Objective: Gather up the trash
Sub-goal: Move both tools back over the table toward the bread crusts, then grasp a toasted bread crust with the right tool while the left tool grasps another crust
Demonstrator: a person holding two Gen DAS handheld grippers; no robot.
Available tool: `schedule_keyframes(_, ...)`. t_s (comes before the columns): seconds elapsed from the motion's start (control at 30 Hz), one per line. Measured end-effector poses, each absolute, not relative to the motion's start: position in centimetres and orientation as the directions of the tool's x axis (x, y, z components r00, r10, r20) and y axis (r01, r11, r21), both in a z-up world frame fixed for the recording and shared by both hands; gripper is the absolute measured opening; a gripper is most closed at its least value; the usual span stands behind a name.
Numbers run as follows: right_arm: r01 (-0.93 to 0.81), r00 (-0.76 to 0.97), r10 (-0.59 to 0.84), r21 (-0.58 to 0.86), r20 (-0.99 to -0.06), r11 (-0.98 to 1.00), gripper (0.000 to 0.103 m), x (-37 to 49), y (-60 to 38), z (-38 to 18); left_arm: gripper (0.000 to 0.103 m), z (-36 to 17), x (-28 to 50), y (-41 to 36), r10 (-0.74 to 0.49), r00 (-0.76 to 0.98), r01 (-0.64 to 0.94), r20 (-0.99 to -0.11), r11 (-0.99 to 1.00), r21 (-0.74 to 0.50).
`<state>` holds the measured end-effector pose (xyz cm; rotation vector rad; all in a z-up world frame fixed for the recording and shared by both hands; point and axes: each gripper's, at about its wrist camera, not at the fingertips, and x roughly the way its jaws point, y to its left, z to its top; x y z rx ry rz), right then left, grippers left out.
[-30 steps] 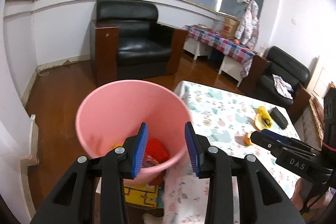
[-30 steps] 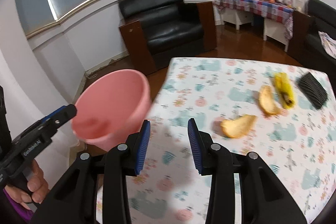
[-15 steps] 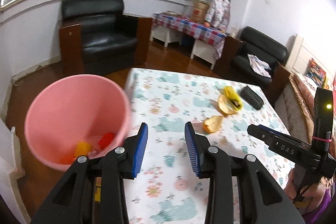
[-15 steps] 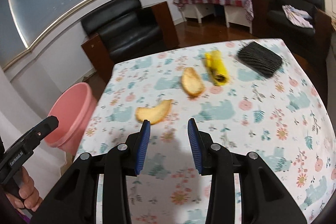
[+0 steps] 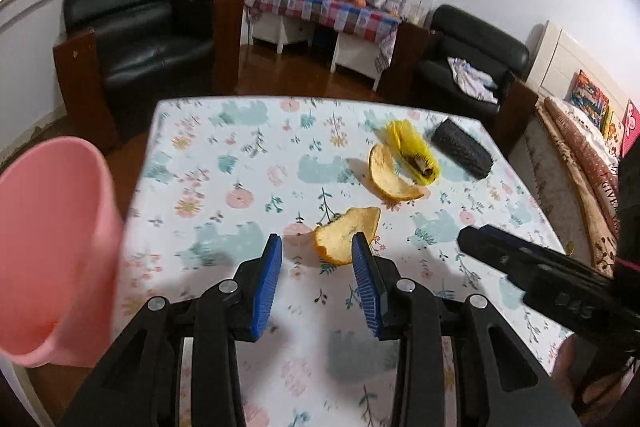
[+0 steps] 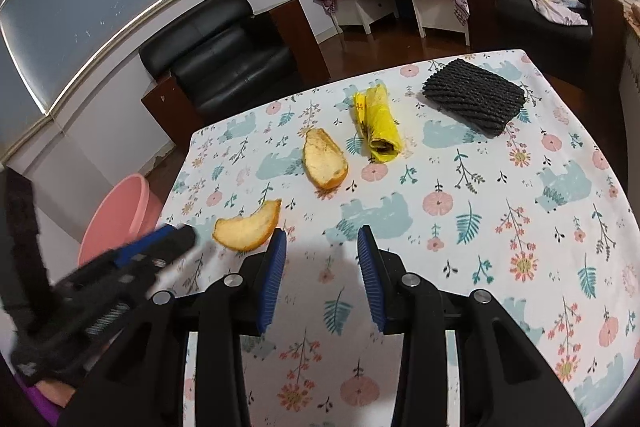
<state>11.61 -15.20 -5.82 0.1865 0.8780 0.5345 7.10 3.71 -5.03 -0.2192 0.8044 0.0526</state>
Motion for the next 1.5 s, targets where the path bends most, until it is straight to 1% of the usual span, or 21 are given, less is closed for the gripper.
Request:
schedule_keyframes(0.17,-0.359,0.504,0.530,0.392,-0.682,0.847,0.038,12.8,-15.2,-6.2,0.035,-6.8,8.9,3.7,-0.054,0.662,-0.145,-0.747,0.969,-0.199)
schedule_keyframes(0.27,-0.354,0.495,0.534,0.401,-0.686,0.845,0.038,13.5,-14.9,-6.4,0.026,-7.4,9.6,3.5,-0.055,0.654,-0.147,-0.754,0.969,-0.198)
schedule_keyframes(0.3,-0.352,0.492,0.535,0.405,-0.687,0.844,0.038,13.7,-14.7,-6.5,0.019,-7.6,9.8,3.5,-0.054,0.651,-0.148,-0.757,0.969,-0.197)
schedule_keyframes(0.33,-0.350,0.490,0.535,0.406,-0.688,0.844,0.038,13.9,-14.6,-6.6,0.010,-7.7,9.9,3.4,-0.054,0.647,-0.149,-0.760,0.969,-0.195)
schedule_keyframes(0.4,-0.346,0.485,0.536,0.412,-0.691,0.843,0.038,14.4,-14.2,-6.8,0.006,-7.8,10.0,3.6,-0.047,0.644,-0.159,-0.764,0.968,-0.193)
schedule_keyframes(0.7,-0.297,0.466,0.528,0.437,-0.710,0.849,0.038,16.7,-12.6,-7.8,0.004,-6.7,7.9,6.6,-0.023,0.678,-0.219,-0.734,0.948,-0.232)
schedule_keyframes(1.0,-0.236,0.466,0.473,0.409,-0.748,0.881,0.037,18.4,-11.1,-9.0,0.004,-5.8,6.0,7.9,-0.003,0.706,-0.233,-0.708,0.943,-0.237)
schedule_keyframes(1.03,-0.232,0.469,0.467,0.406,-0.750,0.884,0.035,18.4,-11.0,-9.2,0.004,-5.8,5.8,8.1,-0.004,0.707,-0.235,-0.707,0.942,-0.240)
schedule_keyframes(1.07,-0.226,0.477,0.464,0.406,-0.746,0.885,0.025,18.4,-11.1,-9.2,0.004,-5.8,5.7,8.2,-0.004,0.709,-0.237,-0.706,0.941,-0.243)
schedule_keyframes(1.23,-0.207,0.495,0.454,0.407,-0.741,0.890,0.007,18.4,-11.5,-9.4,0.004,-5.7,5.2,8.7,0.001,0.711,-0.247,-0.703,0.936,-0.249)
schedule_keyframes(1.5,-0.229,0.499,0.476,0.420,-0.724,0.878,0.006,16.8,-12.1,-8.5,0.004,-4.7,3.8,9.1,0.012,0.728,-0.256,-0.685,0.932,-0.255)
